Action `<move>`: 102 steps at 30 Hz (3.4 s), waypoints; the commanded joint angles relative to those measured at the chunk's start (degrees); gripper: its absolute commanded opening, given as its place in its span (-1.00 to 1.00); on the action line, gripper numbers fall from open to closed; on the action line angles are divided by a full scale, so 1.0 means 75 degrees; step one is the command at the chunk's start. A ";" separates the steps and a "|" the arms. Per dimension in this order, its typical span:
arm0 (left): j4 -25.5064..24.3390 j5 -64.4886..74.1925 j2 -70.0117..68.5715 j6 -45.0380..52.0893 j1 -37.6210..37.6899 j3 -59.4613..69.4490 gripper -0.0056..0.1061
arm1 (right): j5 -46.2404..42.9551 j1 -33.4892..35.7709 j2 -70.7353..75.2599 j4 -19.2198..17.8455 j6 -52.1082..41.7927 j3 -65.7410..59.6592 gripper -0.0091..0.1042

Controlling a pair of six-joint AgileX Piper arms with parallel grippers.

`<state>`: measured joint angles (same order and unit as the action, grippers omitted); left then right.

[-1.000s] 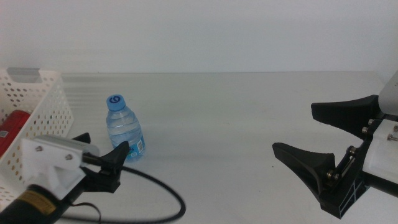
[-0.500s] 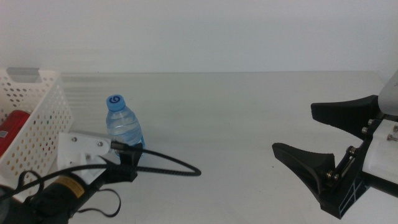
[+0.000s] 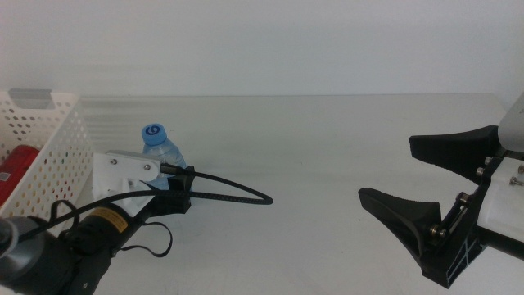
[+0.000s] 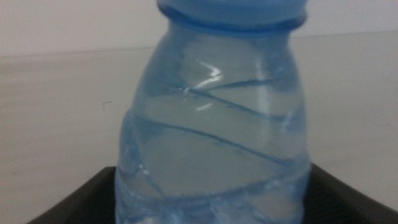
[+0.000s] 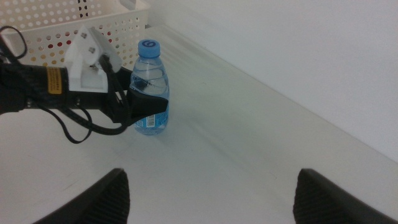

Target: Use arms to grab the bottles and put them into the dustbin to the left of the table.

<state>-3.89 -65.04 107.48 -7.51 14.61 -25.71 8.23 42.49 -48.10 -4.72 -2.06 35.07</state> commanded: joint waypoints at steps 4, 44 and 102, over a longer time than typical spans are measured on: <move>0.0119 -0.1140 -0.0099 -0.0041 0.0005 -0.0311 0.55 | -0.0515 0.0020 0.0076 -0.0097 -0.0078 0.0216 0.51; -0.1228 0.8672 -0.6508 -0.1084 0.0013 -0.1502 -0.78 | -0.0515 0.0020 0.0076 -0.0097 -0.0078 0.0216 0.51; 0.2163 1.8046 -0.1561 0.4829 -0.4869 -0.8755 -0.99 | -0.0515 0.0020 0.0076 -0.0097 -0.0078 0.0216 0.51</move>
<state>10.74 71.50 97.94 28.80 -21.99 -89.10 8.29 42.53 -48.10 -4.72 -2.06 35.07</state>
